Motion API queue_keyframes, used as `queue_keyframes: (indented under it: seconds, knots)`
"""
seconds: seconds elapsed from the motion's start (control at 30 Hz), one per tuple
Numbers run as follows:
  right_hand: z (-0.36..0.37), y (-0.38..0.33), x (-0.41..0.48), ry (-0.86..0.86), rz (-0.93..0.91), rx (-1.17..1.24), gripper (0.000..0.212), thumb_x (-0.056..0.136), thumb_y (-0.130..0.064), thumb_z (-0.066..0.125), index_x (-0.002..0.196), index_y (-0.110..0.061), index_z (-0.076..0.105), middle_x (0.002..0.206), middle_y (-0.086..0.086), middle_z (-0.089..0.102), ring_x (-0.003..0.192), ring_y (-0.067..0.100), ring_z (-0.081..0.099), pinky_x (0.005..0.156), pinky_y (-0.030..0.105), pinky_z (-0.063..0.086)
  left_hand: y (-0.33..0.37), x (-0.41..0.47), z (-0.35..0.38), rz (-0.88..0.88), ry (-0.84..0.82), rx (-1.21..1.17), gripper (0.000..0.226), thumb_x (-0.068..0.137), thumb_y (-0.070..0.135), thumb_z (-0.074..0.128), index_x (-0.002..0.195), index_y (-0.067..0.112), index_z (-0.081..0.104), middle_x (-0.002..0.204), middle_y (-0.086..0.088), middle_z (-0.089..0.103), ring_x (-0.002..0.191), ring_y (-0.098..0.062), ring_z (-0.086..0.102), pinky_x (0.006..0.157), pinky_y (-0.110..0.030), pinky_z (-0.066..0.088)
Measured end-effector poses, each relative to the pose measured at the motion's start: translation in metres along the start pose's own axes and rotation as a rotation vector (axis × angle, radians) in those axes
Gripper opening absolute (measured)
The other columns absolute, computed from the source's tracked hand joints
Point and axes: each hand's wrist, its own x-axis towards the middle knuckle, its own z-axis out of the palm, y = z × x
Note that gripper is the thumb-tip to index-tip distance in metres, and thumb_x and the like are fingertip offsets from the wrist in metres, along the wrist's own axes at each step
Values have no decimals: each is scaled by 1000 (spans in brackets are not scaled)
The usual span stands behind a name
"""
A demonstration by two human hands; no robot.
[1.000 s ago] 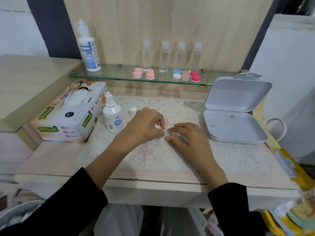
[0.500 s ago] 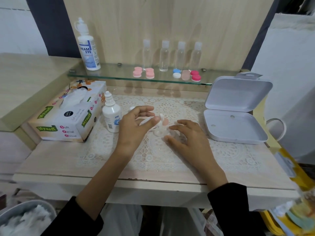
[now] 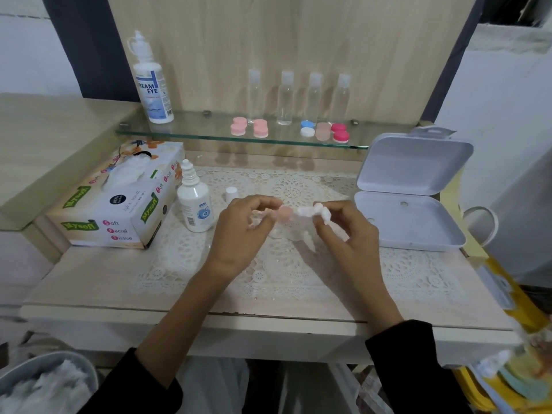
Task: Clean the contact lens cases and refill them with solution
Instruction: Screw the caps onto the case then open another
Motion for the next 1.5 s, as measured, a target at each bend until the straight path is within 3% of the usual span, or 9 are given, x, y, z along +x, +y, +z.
queue_keyframes:
  seconds: [0.1, 0.2, 0.3, 0.5, 0.6, 0.77, 1.0, 1.17, 1.5]
  knots:
    - [0, 1, 2, 30, 2, -24, 11, 92, -15, 62, 101, -16, 68, 98, -7, 71, 95, 11, 66, 85, 27, 54, -15, -3, -1, 14, -82, 180, 23, 82, 21, 65, 104, 27, 69, 106, 16, 65, 104, -4, 50, 91, -22, 41]
    - [1, 3, 3, 64, -18, -64, 14, 94, -15, 59, 102, -19, 69, 97, -8, 69, 91, 11, 64, 76, 20, 51, -21, -7, -1, 36, -102, 280, 40, 73, 49, 57, 106, 31, 68, 104, 15, 65, 102, -10, 51, 94, -40, 42]
    - [1, 4, 3, 89, -5, -62, 25, 96, -12, 52, 112, -22, 69, 95, 0, 62, 84, 10, 59, 71, 19, 48, -22, -6, 1, 68, -87, 309, 27, 77, 45, 70, 100, 31, 70, 95, 17, 64, 98, -12, 51, 90, -44, 43]
    - [6, 13, 4, -25, -40, -301, 36, 96, -21, 45, 129, -19, 61, 90, -6, 49, 83, 11, 53, 72, 28, 46, -23, -6, 2, 90, -88, 308, 26, 77, 57, 66, 94, 38, 67, 94, 23, 63, 99, -6, 51, 91, -43, 42]
    - [7, 15, 4, -64, -77, -365, 38, 95, -20, 47, 130, -15, 61, 94, -2, 48, 87, 14, 52, 78, 36, 49, -23, -5, 2, 102, -82, 323, 19, 80, 47, 68, 96, 36, 67, 93, 22, 63, 98, -7, 51, 92, -42, 40]
    - [7, 14, 5, -81, -147, -439, 32, 94, -7, 54, 124, -10, 64, 100, -1, 56, 89, 11, 53, 80, 34, 49, -24, -5, 3, 105, -91, 329, 25, 80, 44, 70, 103, 35, 66, 92, 22, 62, 98, -8, 50, 92, -38, 38]
    - [6, 13, 4, -75, -226, -440, 12, 89, -14, 60, 100, -17, 66, 92, -5, 63, 83, 8, 57, 68, 35, 48, -24, -7, 3, 131, -121, 377, 30, 80, 48, 68, 108, 37, 66, 93, 18, 60, 98, -6, 48, 84, -27, 28]
    - [7, 13, 2, -21, -259, -504, 15, 87, -10, 63, 98, -12, 74, 90, -2, 65, 81, 7, 59, 70, 28, 49, -23, -7, 3, 101, -114, 323, 33, 71, 53, 62, 99, 37, 66, 90, 16, 61, 95, -7, 50, 89, -37, 40]
    - [10, 5, -2, -96, -257, -535, 19, 84, -24, 61, 89, -14, 76, 80, -7, 60, 69, 10, 59, 59, 37, 50, -24, -6, 6, 61, -95, 261, 40, 63, 65, 54, 90, 38, 65, 86, 19, 62, 94, -5, 51, 88, -43, 44]
